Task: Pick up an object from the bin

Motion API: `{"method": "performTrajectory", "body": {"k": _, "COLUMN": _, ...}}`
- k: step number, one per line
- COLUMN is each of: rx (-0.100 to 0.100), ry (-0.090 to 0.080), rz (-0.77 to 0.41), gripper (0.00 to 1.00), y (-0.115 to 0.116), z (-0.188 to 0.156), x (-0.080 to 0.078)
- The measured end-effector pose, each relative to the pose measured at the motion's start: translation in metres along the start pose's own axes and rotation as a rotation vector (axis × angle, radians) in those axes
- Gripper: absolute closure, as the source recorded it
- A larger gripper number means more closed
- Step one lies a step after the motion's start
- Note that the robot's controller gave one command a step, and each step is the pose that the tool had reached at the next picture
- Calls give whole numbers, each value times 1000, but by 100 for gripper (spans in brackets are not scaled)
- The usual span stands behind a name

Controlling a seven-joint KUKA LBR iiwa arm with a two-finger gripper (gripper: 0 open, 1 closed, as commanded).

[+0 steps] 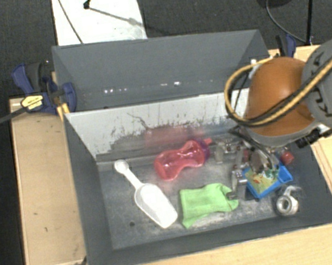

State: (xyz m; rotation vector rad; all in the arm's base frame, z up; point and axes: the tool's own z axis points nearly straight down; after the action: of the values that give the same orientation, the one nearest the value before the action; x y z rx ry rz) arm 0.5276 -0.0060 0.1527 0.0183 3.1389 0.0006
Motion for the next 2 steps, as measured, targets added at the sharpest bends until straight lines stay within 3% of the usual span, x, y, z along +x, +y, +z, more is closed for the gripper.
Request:
{"method": "performTrajectory", "body": {"k": 1, "rx": -1, "ry": -3, "rz": 75, "gripper": 0, "y": 51, "z": 75, "x": 31}}
{"method": "performTrajectory", "body": {"k": 2, "rx": 0, "ry": 2, "rz": 68, "gripper": 0, "y": 56, "z": 60, "x": 34}}
